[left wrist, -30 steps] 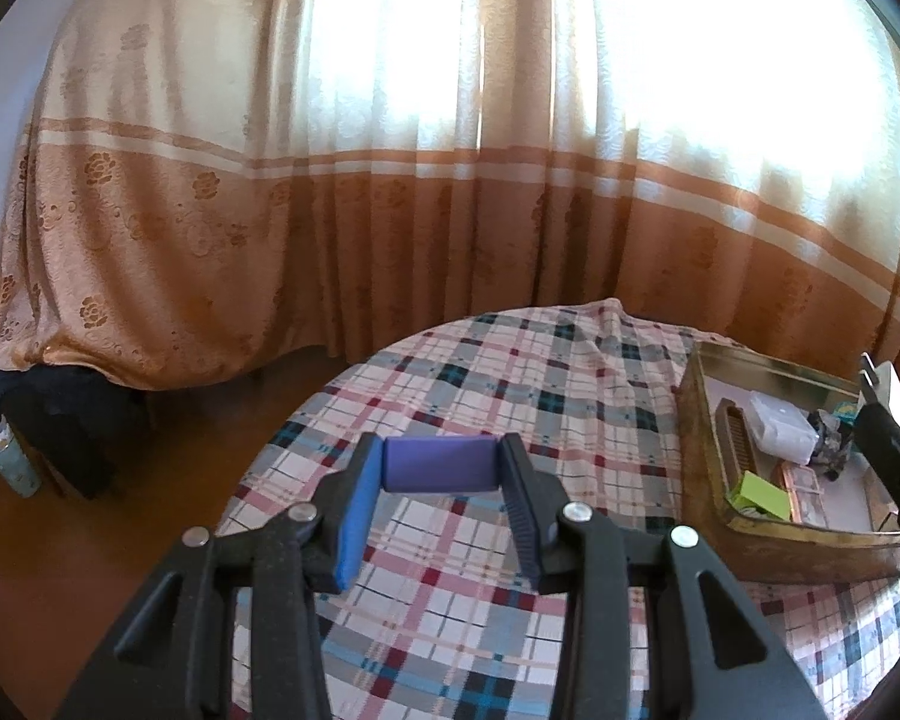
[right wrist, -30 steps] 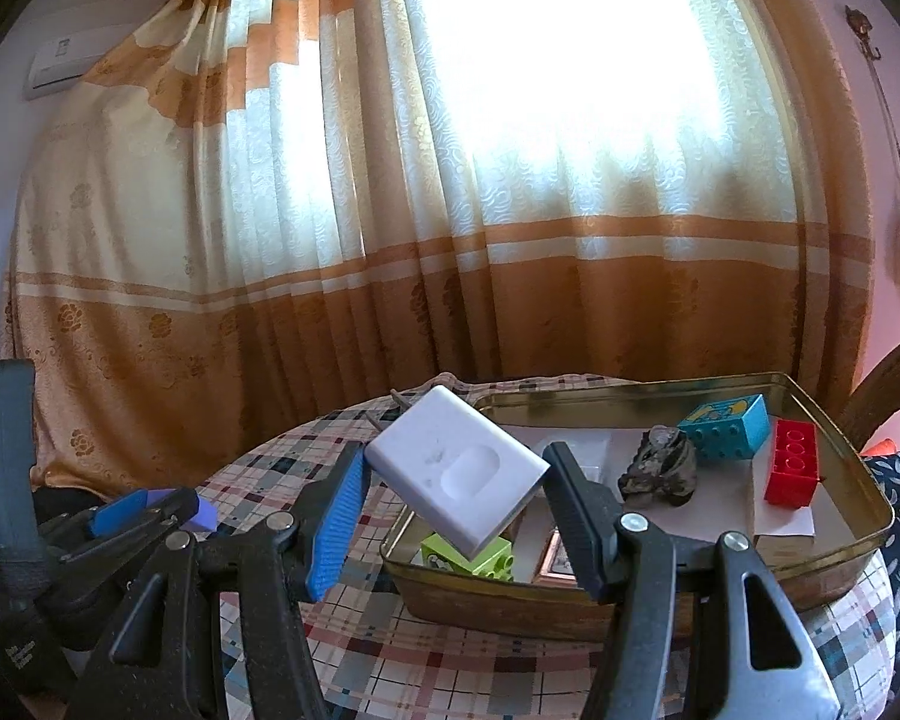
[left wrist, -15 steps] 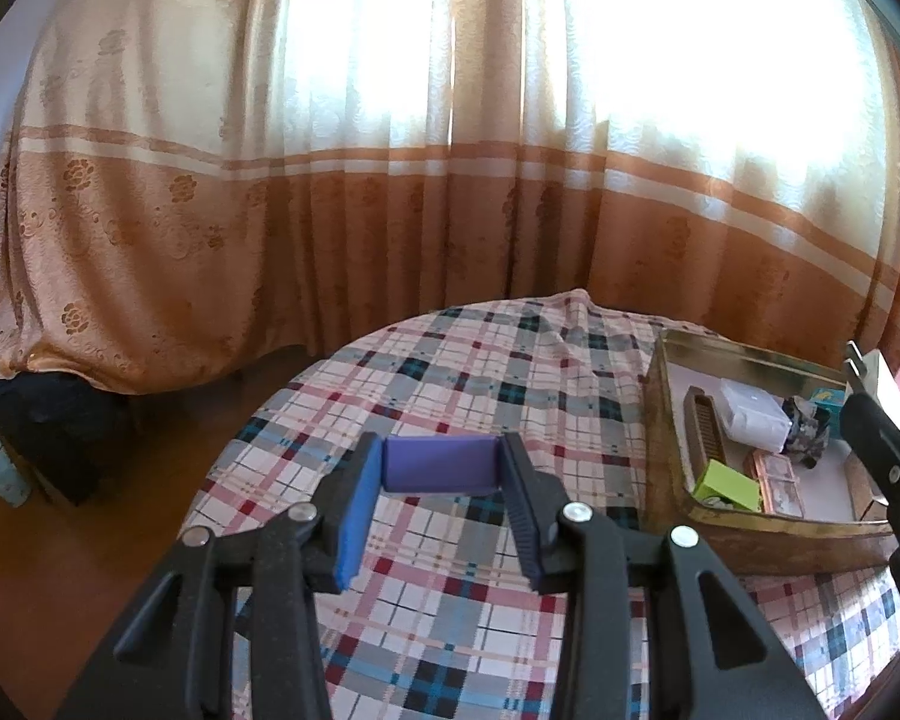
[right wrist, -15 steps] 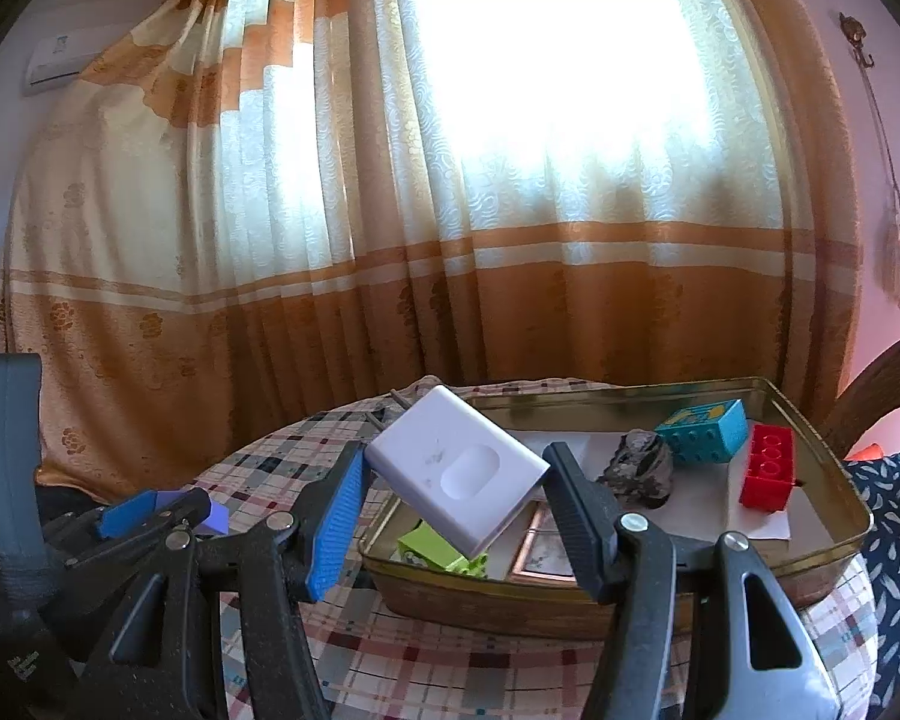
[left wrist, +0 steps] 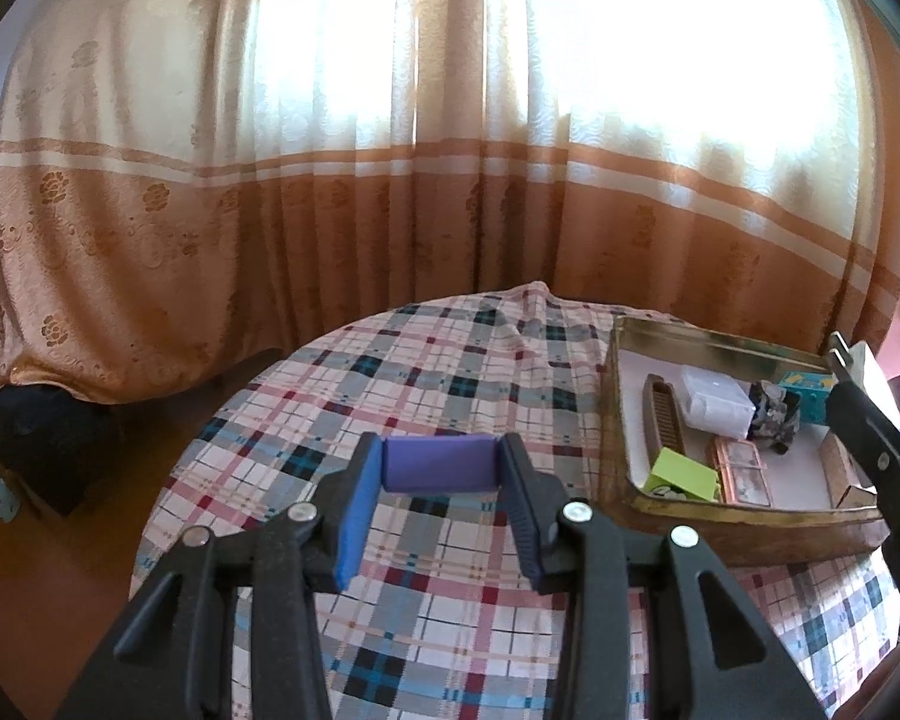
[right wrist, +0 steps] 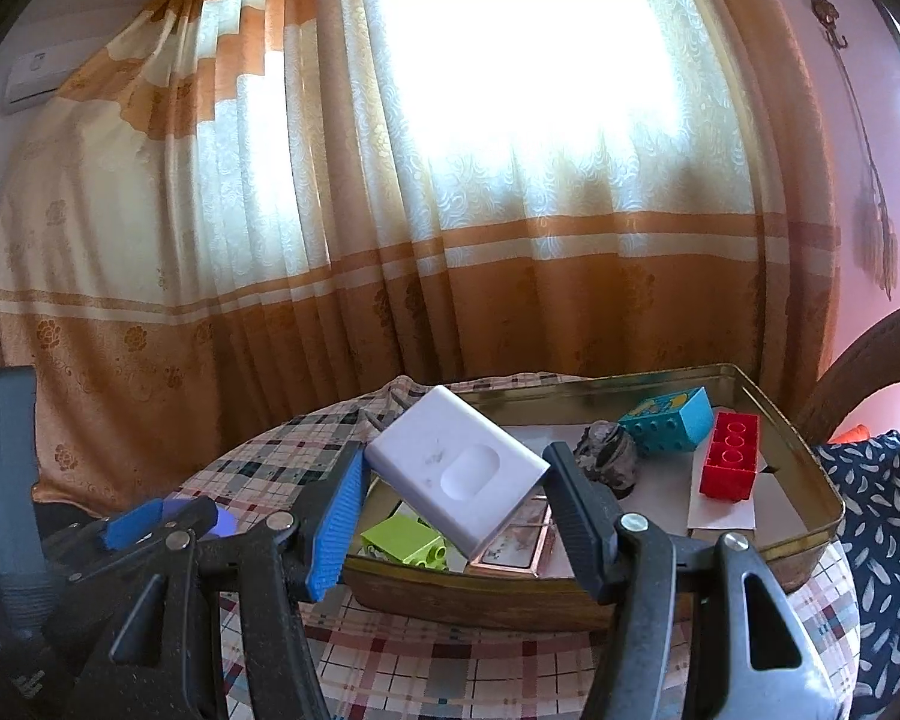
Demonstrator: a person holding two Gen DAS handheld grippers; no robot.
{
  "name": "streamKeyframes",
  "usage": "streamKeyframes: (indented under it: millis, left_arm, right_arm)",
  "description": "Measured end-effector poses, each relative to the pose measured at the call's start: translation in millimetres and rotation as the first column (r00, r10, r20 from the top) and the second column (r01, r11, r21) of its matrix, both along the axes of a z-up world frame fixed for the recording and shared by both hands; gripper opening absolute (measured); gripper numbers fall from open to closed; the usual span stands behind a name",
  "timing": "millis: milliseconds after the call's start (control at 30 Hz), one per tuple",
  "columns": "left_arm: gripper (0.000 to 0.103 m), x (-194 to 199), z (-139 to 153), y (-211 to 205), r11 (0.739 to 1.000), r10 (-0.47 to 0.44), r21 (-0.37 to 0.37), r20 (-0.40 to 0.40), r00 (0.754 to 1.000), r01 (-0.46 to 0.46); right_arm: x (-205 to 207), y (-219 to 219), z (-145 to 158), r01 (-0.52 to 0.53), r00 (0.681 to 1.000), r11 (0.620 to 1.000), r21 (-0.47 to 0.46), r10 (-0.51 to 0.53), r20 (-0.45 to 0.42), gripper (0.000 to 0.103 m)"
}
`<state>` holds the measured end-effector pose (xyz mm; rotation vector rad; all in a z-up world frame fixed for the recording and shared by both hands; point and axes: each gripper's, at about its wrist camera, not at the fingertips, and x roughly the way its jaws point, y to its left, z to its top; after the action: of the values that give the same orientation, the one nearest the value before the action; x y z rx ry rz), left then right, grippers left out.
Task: Organize rigid objects
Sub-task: 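Carry the white block and purple block toward the gold tray with both tools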
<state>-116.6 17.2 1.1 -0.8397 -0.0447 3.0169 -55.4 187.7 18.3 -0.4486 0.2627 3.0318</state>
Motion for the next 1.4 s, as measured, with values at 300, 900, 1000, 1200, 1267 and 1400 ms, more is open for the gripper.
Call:
streamKeyframes:
  millis: [300, 900, 1000, 1200, 1267, 1400]
  left_arm:
    - [0.039, 0, 0, 7, 1.000, -0.010, -0.002, 0.000, 1.000, 0.010]
    - [0.039, 0, 1, 39, 0.997, -0.069, -0.016, -0.001, 0.998, 0.069]
    - [0.039, 1, 1, 44, 0.996, -0.082, -0.017, -0.001, 0.997, 0.082]
    - [0.039, 1, 2, 56, 0.995, -0.102, -0.019, -0.001, 0.995, 0.102]
    - [0.039, 1, 4, 58, 0.995, -0.098, -0.024, -0.007, 0.995, 0.098]
    - [0.039, -2, 7, 57, 0.995, -0.098, -0.016, -0.012, 0.995, 0.098]
  right_arm:
    - [2, 14, -1, 0.032, 0.999, 0.999, -0.013, -0.032, 0.007, 0.062]
    - [13, 47, -1, 0.100, 0.995, 0.994, -0.036, -0.100, 0.011, 0.062]
    - [14, 54, -1, 0.113, 0.994, 0.993, -0.045, -0.112, 0.013, 0.062]
    - [16, 61, 0, 0.125, 0.992, 0.991, -0.049, -0.125, 0.009, 0.062]
    - [17, 63, 0, 0.131, 0.991, 0.990, -0.045, -0.131, 0.006, 0.062]
    - [17, 70, 0, 0.148, 0.989, 0.988, -0.046, -0.148, 0.006, 0.062]
